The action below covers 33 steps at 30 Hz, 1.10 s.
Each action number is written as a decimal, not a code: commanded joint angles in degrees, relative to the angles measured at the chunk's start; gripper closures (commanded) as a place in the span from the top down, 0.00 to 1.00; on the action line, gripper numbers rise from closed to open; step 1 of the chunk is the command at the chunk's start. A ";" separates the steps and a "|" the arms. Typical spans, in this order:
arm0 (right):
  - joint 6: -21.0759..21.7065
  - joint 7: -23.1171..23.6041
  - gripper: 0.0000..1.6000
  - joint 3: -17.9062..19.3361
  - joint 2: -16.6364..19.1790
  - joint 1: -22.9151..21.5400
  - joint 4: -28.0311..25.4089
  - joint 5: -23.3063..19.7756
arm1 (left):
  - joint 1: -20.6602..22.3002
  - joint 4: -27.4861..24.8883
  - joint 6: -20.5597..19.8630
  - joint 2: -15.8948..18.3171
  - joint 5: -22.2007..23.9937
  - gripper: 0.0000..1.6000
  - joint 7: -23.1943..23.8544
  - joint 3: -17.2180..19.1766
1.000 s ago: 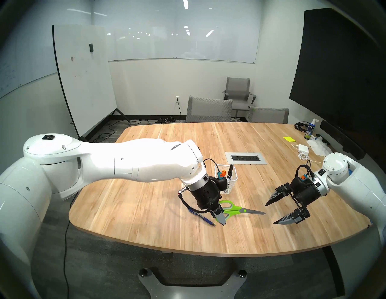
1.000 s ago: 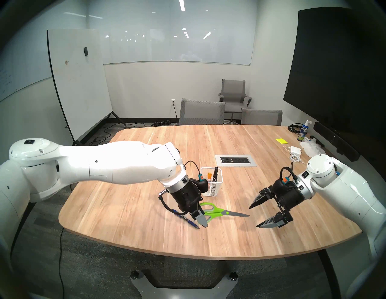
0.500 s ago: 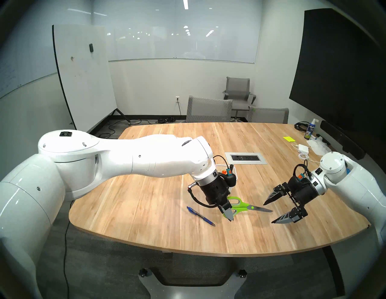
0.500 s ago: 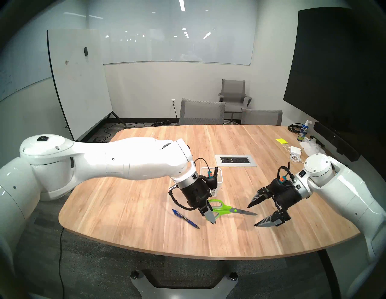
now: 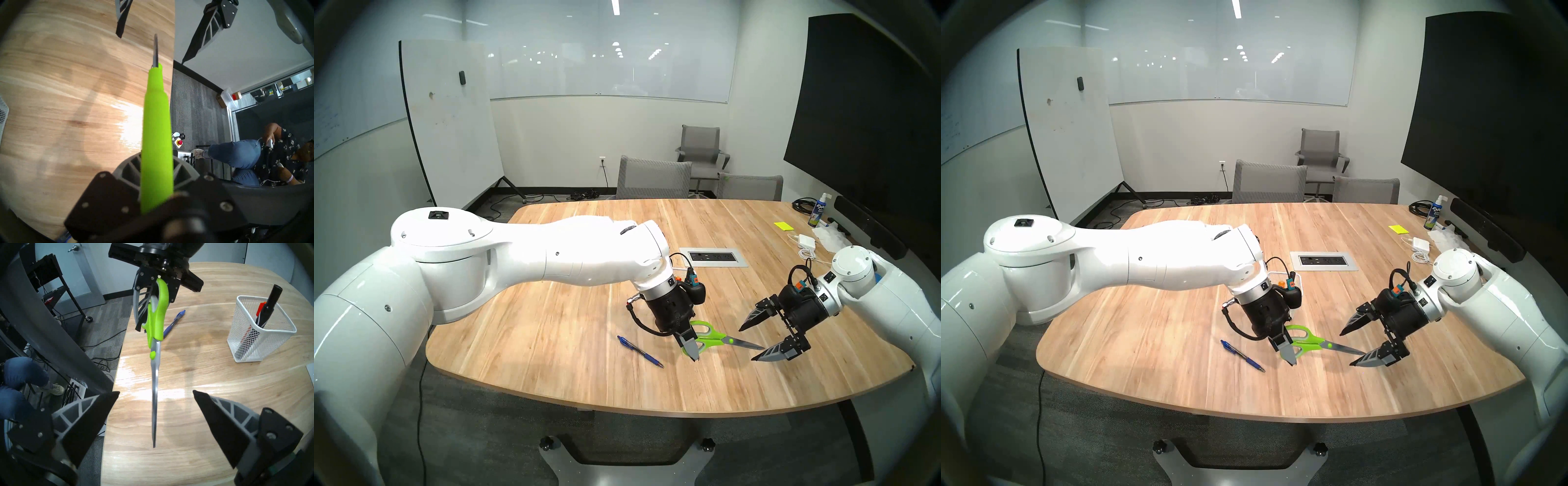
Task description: Place the pen, the marker, and the scissors into the pen holder
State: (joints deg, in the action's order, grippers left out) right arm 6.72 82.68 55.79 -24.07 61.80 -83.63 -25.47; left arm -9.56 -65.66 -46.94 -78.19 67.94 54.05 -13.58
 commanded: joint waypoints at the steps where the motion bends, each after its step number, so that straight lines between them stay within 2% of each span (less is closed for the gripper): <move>1: -0.19 0.02 1.00 0.43 0.52 -0.31 -0.60 -0.07 | 1.16 2.57 0.74 -3.48 -0.43 0.00 2.74 0.41; 16: -0.24 -0.62 1.00 0.40 0.90 0.18 -1.12 -0.30 | 2.51 8.38 2.01 -7.62 -3.44 0.00 7.34 0.29; 18: -0.27 -0.65 0.81 0.38 0.91 0.18 -1.10 -0.31 | 2.51 9.11 2.23 -8.10 -3.74 0.00 7.89 0.23; 19: -0.28 -0.67 0.57 0.38 0.91 0.19 -1.09 -0.32 | 2.48 9.51 2.34 -8.34 -3.91 0.00 8.17 0.23; 20: -0.27 -0.68 0.47 0.37 0.91 0.19 -1.08 -0.32 | 2.45 9.85 2.46 -8.55 -4.02 0.00 8.39 0.20; 22: -0.27 -0.72 0.38 0.35 0.91 0.18 -1.01 -0.31 | 2.41 10.65 2.70 -9.05 -4.30 0.00 8.90 0.13; 23: -0.27 -0.72 0.38 0.35 0.91 0.18 -1.01 -0.31 | 2.41 10.65 2.70 -9.05 -4.30 0.00 8.90 0.13; 25: -0.29 -0.74 0.03 0.31 0.91 0.12 -0.82 -0.35 | 2.26 11.84 3.10 -9.78 -4.51 0.00 9.38 0.17; 26: -0.35 -0.71 0.00 0.31 0.89 0.10 -0.71 -0.36 | 2.22 12.21 3.22 -10.01 -4.56 0.00 9.54 0.14; 33: -0.72 -1.03 0.00 0.61 0.86 0.21 -0.05 -0.60 | 1.74 14.32 3.81 -11.16 -4.28 0.00 9.88 0.29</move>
State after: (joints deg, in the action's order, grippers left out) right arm 6.35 81.50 55.93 -23.13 62.14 -83.89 -25.27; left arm -8.43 -53.60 -43.86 -87.06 62.79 61.00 -14.37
